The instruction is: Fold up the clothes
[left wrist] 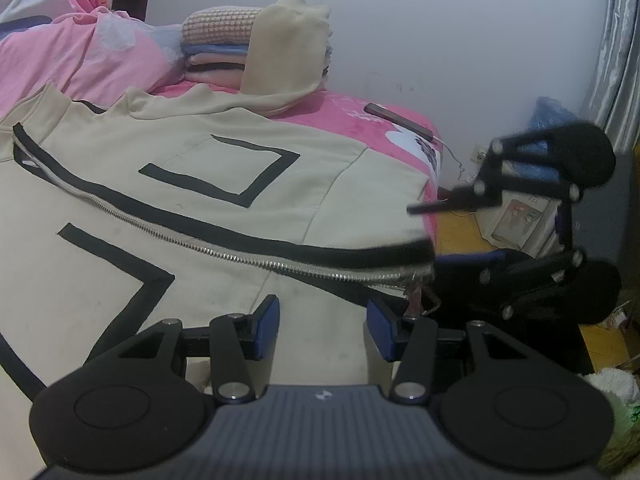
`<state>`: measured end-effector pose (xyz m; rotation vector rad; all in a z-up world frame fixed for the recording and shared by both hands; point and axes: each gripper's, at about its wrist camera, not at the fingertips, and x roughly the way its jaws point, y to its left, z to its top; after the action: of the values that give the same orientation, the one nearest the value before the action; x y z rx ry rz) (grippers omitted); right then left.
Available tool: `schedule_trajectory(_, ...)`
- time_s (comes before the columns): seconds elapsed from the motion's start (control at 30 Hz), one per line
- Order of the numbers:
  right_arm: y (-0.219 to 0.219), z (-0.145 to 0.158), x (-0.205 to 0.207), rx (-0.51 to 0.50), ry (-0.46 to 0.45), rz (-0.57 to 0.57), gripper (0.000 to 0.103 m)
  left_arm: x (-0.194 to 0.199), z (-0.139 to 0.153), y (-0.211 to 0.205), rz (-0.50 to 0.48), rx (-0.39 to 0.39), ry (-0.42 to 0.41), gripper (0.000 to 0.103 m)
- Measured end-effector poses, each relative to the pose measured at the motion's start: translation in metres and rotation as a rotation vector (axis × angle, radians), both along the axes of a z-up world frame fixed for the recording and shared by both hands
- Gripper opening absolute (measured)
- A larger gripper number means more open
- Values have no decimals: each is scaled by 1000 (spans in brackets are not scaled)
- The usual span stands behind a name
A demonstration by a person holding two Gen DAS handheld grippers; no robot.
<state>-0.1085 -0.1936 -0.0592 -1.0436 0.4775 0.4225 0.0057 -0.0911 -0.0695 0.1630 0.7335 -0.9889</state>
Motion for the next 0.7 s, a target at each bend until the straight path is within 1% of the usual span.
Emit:
schedule_trajectory(0.07, -4, 6, 5, 81, 23, -33, 24, 0, 0, 0, 0, 0, 1, 50)
schedule_trajectory(0.13, -6, 6, 6, 113, 32, -44, 24, 1, 0, 0, 1, 0, 2, 50)
schedule_trajectory(0.17, -6, 5, 7, 117, 37, -46, 24, 1, 0, -1, 3, 0, 2, 50)
schedule_trajectory(0.33, 7, -10, -2, 42, 41, 39, 24, 0, 0, -2, 8, -1, 3, 51)
schedule_trajectory(0.4, 11, -12, -2, 66, 69, 40, 18, 0, 0, -1, 10, -2, 3, 51)
schedule_trajectory(0.43, 10, -10, 1, 96, 89, 23, 13, 0, 0, -1, 11, -3, 3, 50)
schedule_trajectory(0.5, 4, 0, 9, 204, 121, -32, 11, 0, 0, -1, 11, -3, 4, 51)
schedule_trajectory(0.53, 0, 5, 13, 267, 137, -67, 7, 0, 0, -1, 11, -3, 5, 51)
schedule_trajectory(0.63, -14, 16, 25, 445, 178, -164, 7, -1, 1, 0, 8, -2, 5, 50)
schedule_trajectory(0.7, -23, 22, 30, 546, 178, -212, 7, -1, 1, 2, 9, -2, 7, 50)
